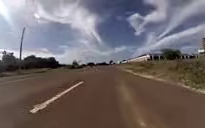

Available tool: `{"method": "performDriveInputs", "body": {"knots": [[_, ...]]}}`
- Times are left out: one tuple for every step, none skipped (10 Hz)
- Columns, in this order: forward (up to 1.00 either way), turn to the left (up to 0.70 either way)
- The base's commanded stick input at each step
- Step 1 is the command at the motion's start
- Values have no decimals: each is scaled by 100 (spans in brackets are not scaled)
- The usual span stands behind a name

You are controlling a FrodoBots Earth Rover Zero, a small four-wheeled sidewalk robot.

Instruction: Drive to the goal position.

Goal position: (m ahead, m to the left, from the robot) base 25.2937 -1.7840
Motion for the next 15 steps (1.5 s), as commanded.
{"method": "performDriveInputs", "body": {"knots": [[85,0],[85,0],[85,0],[85,0],[85,0],[85,0],[85,0],[85,0],[85,0],[85,0],[85,0],[85,0],[85,-11],[85,-28],[85,-34]]}}
